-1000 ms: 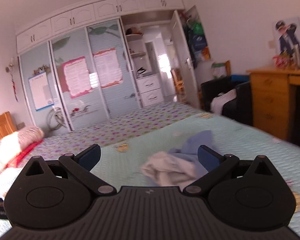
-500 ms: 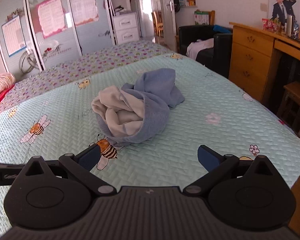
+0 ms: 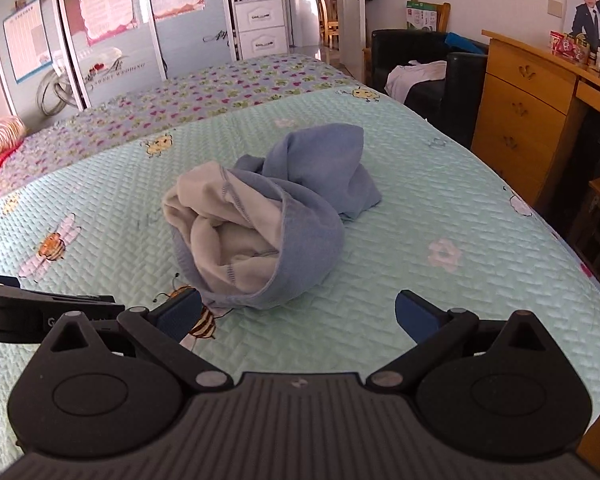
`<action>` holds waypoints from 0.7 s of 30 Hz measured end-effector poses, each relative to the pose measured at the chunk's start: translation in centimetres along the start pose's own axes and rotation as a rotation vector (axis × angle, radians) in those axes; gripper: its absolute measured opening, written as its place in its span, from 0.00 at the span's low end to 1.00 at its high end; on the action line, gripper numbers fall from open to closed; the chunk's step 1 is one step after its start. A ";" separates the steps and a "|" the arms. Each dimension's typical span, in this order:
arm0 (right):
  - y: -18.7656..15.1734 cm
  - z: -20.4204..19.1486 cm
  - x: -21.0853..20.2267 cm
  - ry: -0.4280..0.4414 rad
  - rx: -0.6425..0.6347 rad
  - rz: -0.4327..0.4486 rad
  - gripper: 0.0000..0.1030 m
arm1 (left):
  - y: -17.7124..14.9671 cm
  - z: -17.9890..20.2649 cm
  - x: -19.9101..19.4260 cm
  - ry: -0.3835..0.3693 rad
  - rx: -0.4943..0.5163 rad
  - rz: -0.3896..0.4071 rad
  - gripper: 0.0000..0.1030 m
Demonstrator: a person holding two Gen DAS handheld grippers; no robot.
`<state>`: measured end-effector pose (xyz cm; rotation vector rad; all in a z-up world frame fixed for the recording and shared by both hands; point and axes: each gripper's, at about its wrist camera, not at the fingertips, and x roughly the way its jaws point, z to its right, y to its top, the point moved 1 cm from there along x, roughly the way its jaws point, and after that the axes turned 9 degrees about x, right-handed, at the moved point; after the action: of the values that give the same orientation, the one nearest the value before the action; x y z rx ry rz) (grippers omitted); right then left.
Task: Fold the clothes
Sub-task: 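Move both tools toward the crumpled blue-grey garment on the quilt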
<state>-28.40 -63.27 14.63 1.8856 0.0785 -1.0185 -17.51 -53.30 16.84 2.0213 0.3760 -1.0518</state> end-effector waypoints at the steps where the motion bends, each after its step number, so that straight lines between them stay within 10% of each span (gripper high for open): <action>1: 0.2 0.1 0.2 0.000 -0.001 0.001 0.99 | 0.2 0.1 0.2 0.000 -0.003 -0.001 1.00; 21: 1.2 0.9 2.0 0.013 -0.018 0.004 0.99 | 2.0 1.6 1.1 0.002 0.005 0.006 0.99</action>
<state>-27.08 -65.31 13.94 1.8756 0.0912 -1.0002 -16.60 -55.91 16.52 2.0272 0.3678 -1.0480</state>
